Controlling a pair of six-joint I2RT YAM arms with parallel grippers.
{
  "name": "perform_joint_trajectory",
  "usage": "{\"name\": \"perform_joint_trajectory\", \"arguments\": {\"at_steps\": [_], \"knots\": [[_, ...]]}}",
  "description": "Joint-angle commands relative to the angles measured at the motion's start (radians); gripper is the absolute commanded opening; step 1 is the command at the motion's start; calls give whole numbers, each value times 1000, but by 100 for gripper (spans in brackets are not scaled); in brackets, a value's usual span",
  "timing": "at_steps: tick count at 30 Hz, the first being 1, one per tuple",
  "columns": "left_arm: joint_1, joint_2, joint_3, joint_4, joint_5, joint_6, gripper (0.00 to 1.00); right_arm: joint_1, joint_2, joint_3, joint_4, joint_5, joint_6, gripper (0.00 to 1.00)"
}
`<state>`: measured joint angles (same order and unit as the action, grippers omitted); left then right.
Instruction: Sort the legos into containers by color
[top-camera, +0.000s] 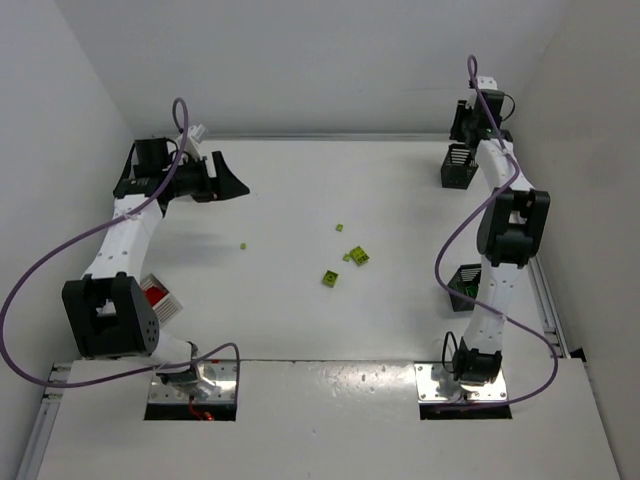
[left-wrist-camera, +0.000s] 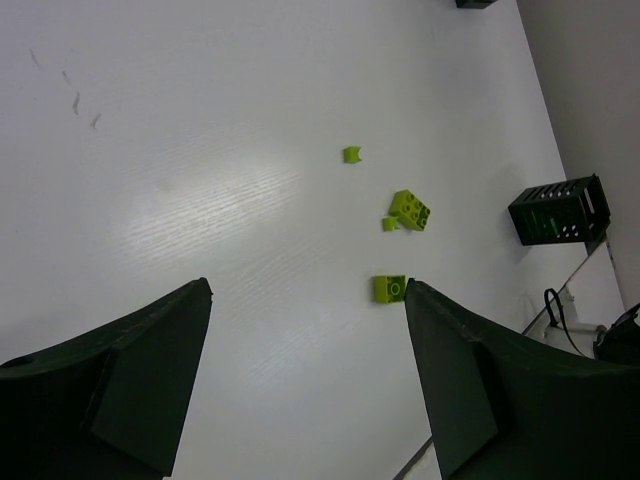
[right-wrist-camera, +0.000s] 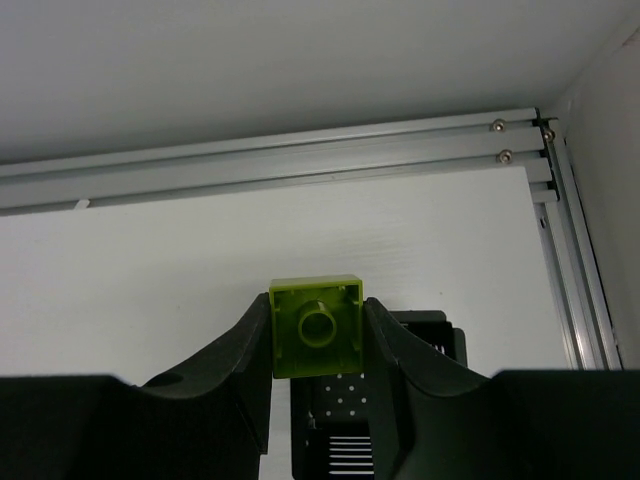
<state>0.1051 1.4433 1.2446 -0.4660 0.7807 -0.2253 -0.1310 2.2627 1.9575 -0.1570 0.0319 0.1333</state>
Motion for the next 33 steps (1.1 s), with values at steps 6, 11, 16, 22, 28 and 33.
{"name": "perform_joint_trajectory", "arguments": {"at_steps": [6, 11, 16, 22, 28, 33], "knots": [[-18, 62, 95, 10, -9, 7, 84, -36, -43, -58, -9, -10, 12, 0], [-47, 92, 125, 10, -9, 17, 84, -45, -58, -94, -30, -56, -17, 52], [-56, 112, 134, 10, -9, 17, 85, -45, -69, -74, -30, -127, -41, 68], [-65, 91, 95, 10, 9, 47, 85, 57, -347, -321, -117, -888, -422, 60], [-65, 101, 95, 10, 20, 47, 85, 250, -397, -374, -788, -1049, -1257, 58], [-65, 101, 85, 10, 29, 38, 85, 468, -471, -580, -814, -977, -1638, 62]]}}
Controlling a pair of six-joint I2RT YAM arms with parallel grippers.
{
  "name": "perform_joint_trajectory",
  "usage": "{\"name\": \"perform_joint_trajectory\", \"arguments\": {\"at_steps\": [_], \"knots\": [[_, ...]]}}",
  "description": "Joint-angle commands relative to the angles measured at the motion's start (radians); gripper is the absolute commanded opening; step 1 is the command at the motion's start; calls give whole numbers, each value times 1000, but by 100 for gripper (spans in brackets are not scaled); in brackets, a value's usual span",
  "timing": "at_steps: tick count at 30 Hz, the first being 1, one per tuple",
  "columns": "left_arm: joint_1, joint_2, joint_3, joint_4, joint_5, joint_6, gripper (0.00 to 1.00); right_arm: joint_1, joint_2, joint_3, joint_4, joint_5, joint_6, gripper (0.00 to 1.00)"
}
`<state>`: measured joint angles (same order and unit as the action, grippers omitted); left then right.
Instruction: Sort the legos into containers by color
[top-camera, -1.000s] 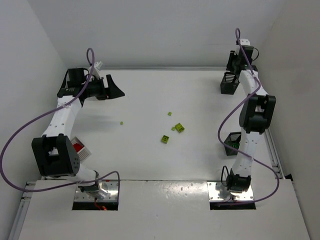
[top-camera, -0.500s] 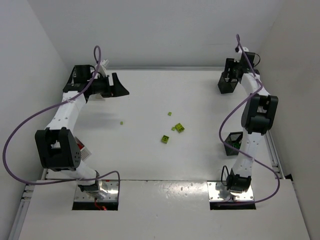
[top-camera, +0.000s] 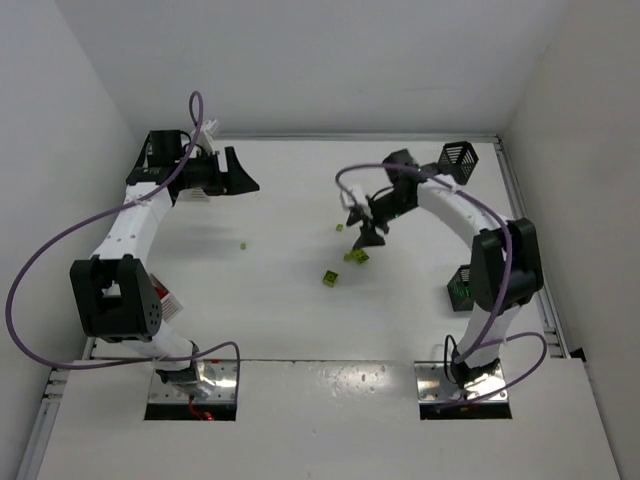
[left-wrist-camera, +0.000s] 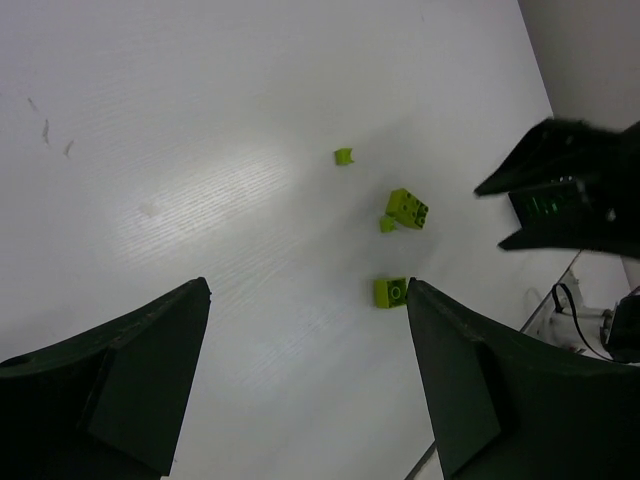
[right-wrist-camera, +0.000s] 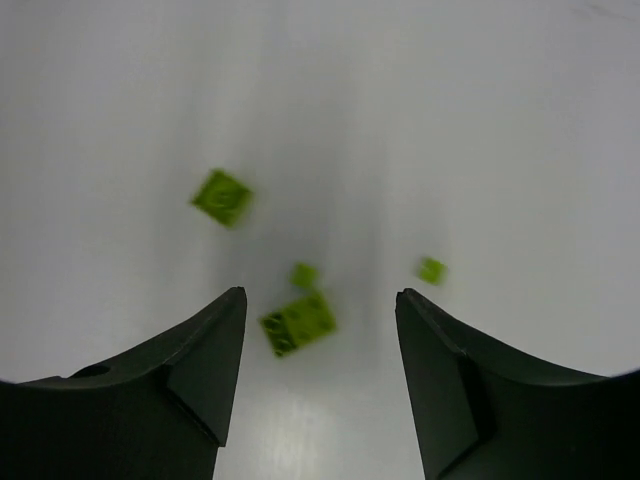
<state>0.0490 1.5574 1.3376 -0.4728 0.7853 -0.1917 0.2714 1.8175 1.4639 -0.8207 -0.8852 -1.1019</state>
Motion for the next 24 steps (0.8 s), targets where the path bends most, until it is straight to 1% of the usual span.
{"name": "perform_joint_trajectory", "arguments": {"at_steps": [1, 2, 3, 4, 6, 7, 12, 16, 17, 21, 24], "knots": [[-9, -13, -8, 17, 25, 5, 85, 93, -26, -130, -112, -35, -474, 63], [-9, -13, -8, 17, 25, 5, 85, 119, -17, -131, -112, -23, -507, 65], [-9, -13, -8, 17, 25, 5, 85, 144, 26, -131, -112, -14, -541, 67], [-9, -13, -8, 17, 25, 5, 85, 184, 57, -81, -130, -5, -576, 71], [-9, -23, -8, 17, 25, 5, 85, 233, 150, 20, -192, 5, -587, 76], [-9, -23, -18, 17, 25, 5, 85, 247, 175, 47, -201, 5, -587, 85], [2, -68, -69, 17, 25, 5, 85, 308, 250, 130, -201, 38, -608, 85], [23, -89, -90, 17, 35, 5, 85, 341, 299, 168, -279, 71, -670, 77], [23, -89, -91, 17, 35, 5, 85, 341, 299, 177, -293, 84, -700, 73], [43, -99, -101, 17, 45, 5, 85, 341, 309, 177, -346, 118, -756, 69], [43, -99, -110, 17, 55, 5, 85, 350, 318, 177, -386, 143, -789, 68]]}}
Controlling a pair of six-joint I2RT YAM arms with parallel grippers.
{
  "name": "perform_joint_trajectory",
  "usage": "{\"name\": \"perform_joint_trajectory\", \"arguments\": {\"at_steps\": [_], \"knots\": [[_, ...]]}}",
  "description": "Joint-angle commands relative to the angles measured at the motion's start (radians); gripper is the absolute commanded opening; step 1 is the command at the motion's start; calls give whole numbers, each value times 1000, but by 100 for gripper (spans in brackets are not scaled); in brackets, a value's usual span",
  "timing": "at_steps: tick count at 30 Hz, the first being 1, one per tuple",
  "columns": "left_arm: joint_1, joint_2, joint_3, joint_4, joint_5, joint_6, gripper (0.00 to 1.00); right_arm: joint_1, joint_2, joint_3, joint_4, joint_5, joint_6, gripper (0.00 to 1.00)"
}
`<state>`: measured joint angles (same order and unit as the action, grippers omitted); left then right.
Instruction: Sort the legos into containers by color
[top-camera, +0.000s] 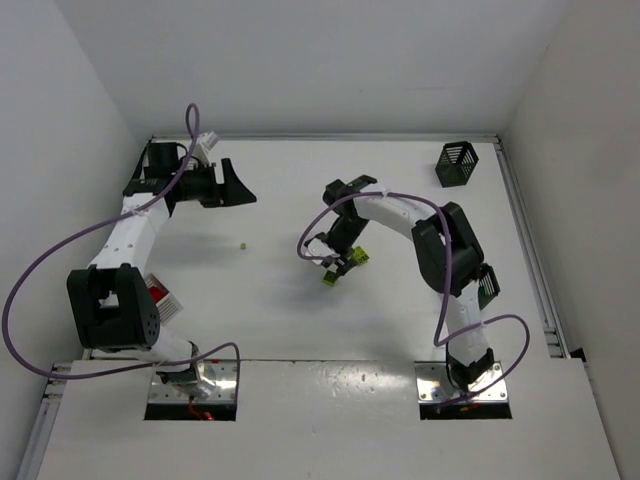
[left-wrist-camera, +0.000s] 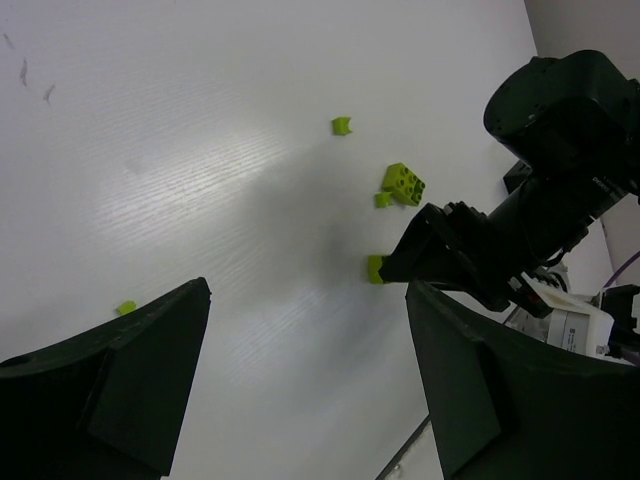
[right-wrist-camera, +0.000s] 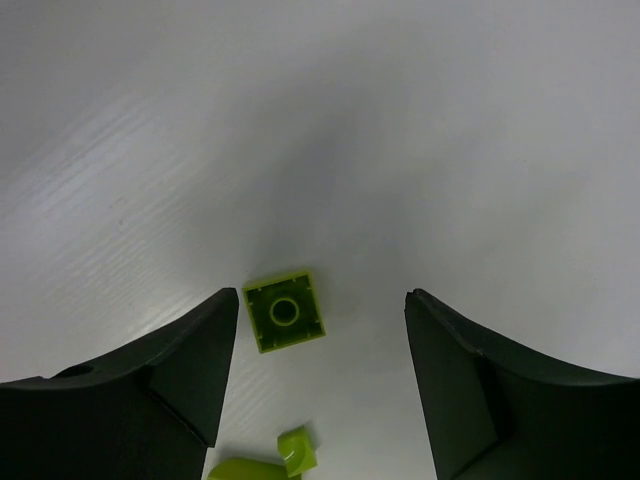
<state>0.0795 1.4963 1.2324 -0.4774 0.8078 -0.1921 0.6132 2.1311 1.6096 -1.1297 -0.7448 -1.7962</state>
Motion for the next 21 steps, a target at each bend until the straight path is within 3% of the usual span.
{"name": "perform_joint_trajectory", "arguments": {"at_steps": [1, 6, 13, 20, 21], "knots": [[13, -38, -5, 22, 42, 5, 85, 8, 15, 32, -78, 11, -113, 68], [13, -38, -5, 31, 51, 5, 85, 8, 33, 32, -76, 36, -123, 72], [22, -38, -5, 31, 51, 5, 85, 8, 98, 49, -47, 50, -123, 69], [22, -38, 4, 31, 51, 5, 85, -12, 89, 0, 10, 50, -123, 39], [22, -38, 4, 31, 51, 5, 85, -12, 70, 0, 10, 38, -114, 27]]}}
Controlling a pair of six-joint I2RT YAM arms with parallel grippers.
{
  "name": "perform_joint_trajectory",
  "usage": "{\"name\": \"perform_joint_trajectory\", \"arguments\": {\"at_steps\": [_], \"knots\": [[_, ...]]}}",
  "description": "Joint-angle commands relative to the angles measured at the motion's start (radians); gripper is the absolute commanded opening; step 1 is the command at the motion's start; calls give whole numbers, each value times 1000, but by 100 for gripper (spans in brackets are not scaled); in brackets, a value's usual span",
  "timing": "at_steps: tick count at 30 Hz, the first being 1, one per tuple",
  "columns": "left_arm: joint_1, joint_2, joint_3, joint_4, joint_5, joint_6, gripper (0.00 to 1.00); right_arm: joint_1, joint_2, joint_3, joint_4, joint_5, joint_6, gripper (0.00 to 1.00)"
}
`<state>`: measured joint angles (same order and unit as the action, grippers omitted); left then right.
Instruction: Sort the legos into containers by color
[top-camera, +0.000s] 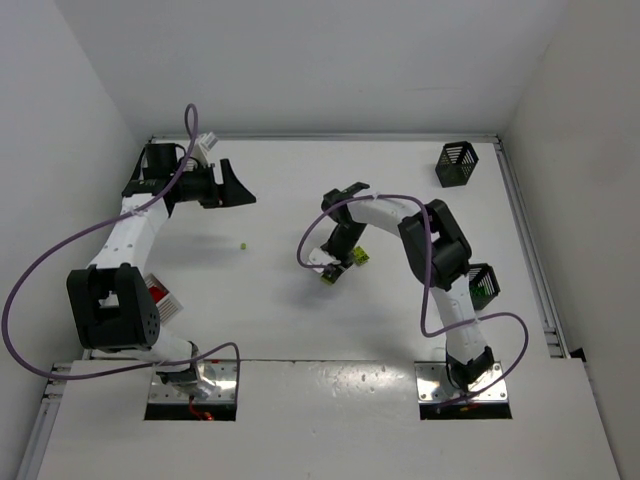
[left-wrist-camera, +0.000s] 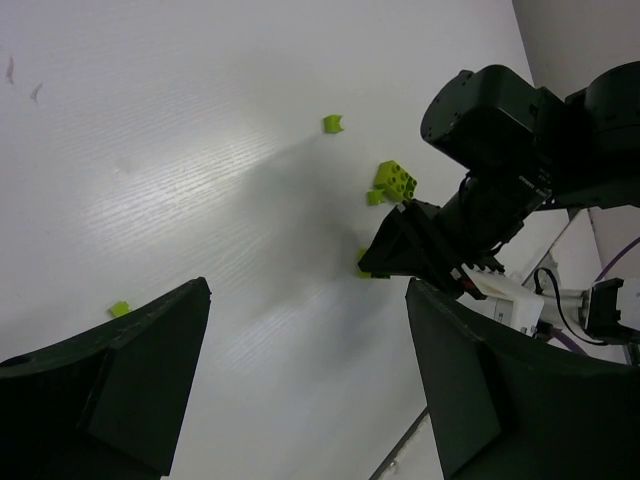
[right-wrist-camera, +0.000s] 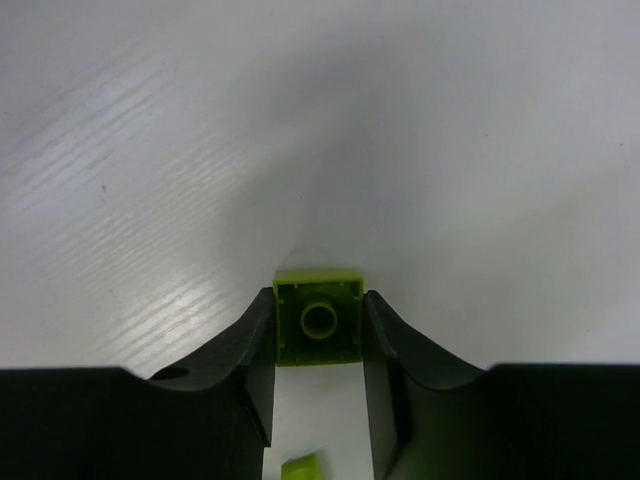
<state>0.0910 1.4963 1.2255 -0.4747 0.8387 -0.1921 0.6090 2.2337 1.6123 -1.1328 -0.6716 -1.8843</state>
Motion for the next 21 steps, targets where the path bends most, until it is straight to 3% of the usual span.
{"name": "perform_joint_trajectory", "arguments": {"at_steps": [1, 2, 5, 6, 8, 9, 12, 13, 18, 21], "knots": [[10, -27, 20, 28, 20, 5, 85, -20, -48, -3, 13, -60, -13, 22], [10, -27, 31, 28, 20, 5, 85, -40, -104, -3, 13, -75, 8, 19], [10, -18, 54, 18, 20, 16, 85, -109, -209, -3, 152, -144, 279, 11], [10, -18, 54, 18, 20, 16, 85, -130, -268, 7, 212, -155, 541, 10], [10, -5, 77, 18, 11, 16, 85, -207, -311, 17, 439, -155, 831, 8], [-2, 7, 86, 18, 11, 25, 85, -234, -324, 17, 508, -137, 1083, 7], [-29, 19, 117, 9, -15, 59, 85, -357, -344, 17, 704, 11, 1357, 5], [-30, 19, 117, 8, -15, 59, 85, -386, -344, -9, 788, 127, 1483, 5], [-59, 50, 138, 28, -35, 59, 85, -552, -353, -23, 926, 517, 1683, 3], [-68, 88, 149, 51, -35, 27, 85, -613, -265, 87, 872, 581, 1745, 1]]}}
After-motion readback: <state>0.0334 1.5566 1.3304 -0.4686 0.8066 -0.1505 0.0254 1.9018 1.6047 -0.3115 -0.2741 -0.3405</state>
